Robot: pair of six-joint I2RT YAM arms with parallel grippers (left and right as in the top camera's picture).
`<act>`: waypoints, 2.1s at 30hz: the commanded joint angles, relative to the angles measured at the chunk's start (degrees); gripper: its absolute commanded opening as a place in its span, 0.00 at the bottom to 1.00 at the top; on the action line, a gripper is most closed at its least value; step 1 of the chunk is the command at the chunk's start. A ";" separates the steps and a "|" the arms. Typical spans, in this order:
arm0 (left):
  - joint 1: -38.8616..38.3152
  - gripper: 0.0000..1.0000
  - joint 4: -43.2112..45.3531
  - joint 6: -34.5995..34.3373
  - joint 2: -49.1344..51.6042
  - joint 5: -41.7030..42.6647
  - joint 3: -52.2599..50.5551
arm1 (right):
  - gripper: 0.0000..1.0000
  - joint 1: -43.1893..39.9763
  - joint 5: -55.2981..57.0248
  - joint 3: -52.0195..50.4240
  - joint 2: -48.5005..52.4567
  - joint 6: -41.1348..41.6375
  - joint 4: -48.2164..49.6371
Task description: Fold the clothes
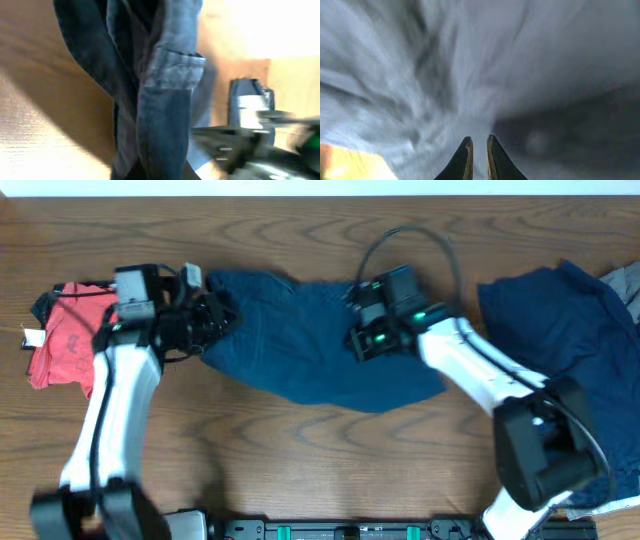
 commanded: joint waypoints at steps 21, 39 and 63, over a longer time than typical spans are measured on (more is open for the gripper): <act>-1.57 0.06 -8.26 -2.89 -10.12 -7.61 0.85 | 0.20 14.25 5.95 0.90 5.44 6.99 20.17; -18.64 0.06 6.19 -11.19 0.72 -13.16 0.85 | 0.17 -6.32 11.52 -0.24 2.34 -1.53 -7.43; -16.85 0.36 25.83 -8.63 10.40 -31.06 1.07 | 0.16 -14.36 8.55 6.58 -12.96 2.36 -16.59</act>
